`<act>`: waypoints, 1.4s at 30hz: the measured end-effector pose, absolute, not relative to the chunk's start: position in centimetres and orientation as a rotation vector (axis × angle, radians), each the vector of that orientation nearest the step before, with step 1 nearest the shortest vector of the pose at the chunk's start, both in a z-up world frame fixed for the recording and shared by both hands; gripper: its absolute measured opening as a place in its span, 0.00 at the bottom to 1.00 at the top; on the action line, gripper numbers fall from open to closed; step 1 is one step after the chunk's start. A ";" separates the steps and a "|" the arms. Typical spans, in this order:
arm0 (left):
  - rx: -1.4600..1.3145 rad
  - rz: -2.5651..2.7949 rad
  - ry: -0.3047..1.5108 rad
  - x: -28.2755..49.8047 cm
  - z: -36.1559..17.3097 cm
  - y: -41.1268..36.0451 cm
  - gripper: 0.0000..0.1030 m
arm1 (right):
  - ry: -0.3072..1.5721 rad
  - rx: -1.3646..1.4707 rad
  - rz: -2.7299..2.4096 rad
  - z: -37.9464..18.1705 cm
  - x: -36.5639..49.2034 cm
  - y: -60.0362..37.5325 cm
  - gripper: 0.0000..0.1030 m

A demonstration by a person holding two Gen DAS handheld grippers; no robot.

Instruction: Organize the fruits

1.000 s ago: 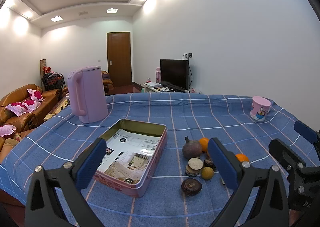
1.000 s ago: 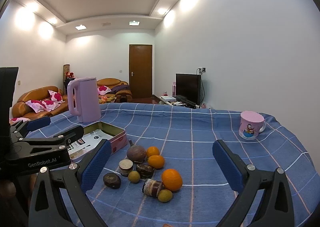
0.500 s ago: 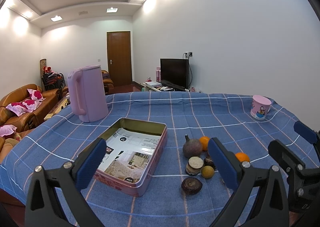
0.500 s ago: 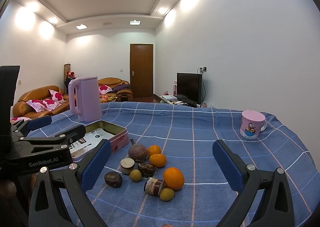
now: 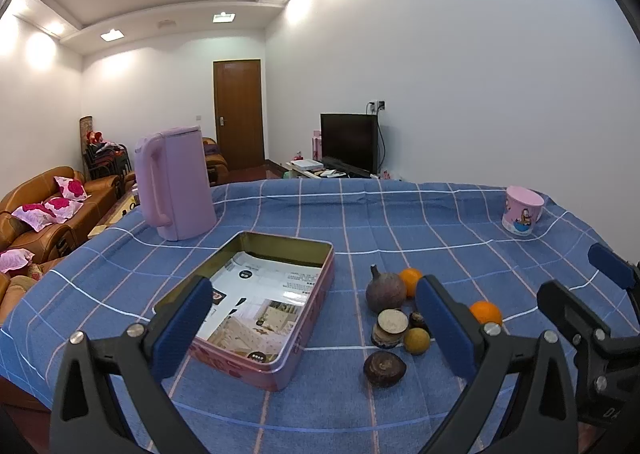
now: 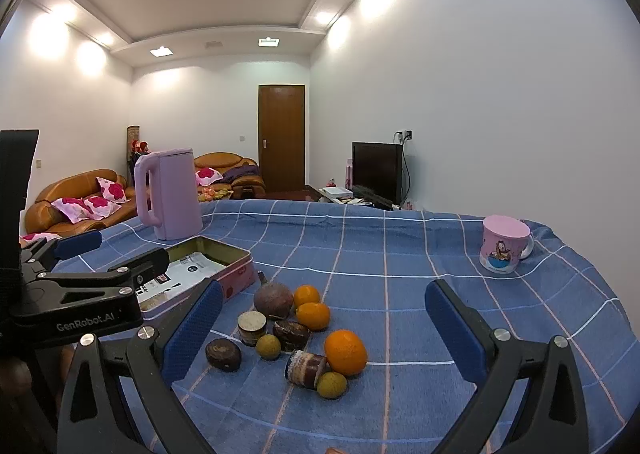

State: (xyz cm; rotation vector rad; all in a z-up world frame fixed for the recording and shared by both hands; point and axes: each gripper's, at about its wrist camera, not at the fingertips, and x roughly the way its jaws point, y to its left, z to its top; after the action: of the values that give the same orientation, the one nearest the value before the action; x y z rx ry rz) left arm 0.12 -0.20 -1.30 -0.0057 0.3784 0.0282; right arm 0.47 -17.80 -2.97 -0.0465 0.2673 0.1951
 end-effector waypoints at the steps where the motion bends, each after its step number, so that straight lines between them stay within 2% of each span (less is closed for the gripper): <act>1: -0.005 0.029 0.380 0.2 -1.4 -0.2 1.00 | 0.269 -0.045 0.195 -3.0 0.5 -17.9 0.99; 17: 0.027 0.015 0.464 2.1 -4.5 -0.8 0.99 | 0.353 -0.031 0.162 -5.6 2.0 -20.4 0.99; 21: 0.036 -0.020 0.513 2.7 -5.7 -1.4 0.90 | 0.402 -0.022 0.140 -6.8 2.7 -21.4 0.98; 24: 0.037 -0.039 0.539 3.0 -6.4 -1.8 0.83 | 0.434 -0.016 0.151 -7.4 3.2 -21.6 0.94; 29: 0.033 -0.088 0.588 3.5 -7.3 -2.6 0.68 | 0.475 -0.013 0.196 -8.2 3.5 -21.0 0.82; 34: 0.032 -0.141 0.631 3.9 -8.2 -3.6 0.63 | 0.511 -0.013 0.241 -8.7 4.1 -20.5 0.65; 40: 0.015 -0.175 0.680 4.7 -9.0 -3.9 0.56 | 0.528 -0.043 0.256 -9.2 4.3 -19.6 0.63; 42: 0.020 -0.173 0.697 5.1 -9.3 -3.9 0.54 | 0.542 -0.040 0.253 -9.4 4.6 -19.8 0.58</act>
State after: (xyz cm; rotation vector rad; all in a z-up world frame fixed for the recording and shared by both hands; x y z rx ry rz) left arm 5.06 -3.95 -9.32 0.0201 0.6974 -0.1733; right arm 4.64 -19.83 -9.38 -0.0404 0.5418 0.2528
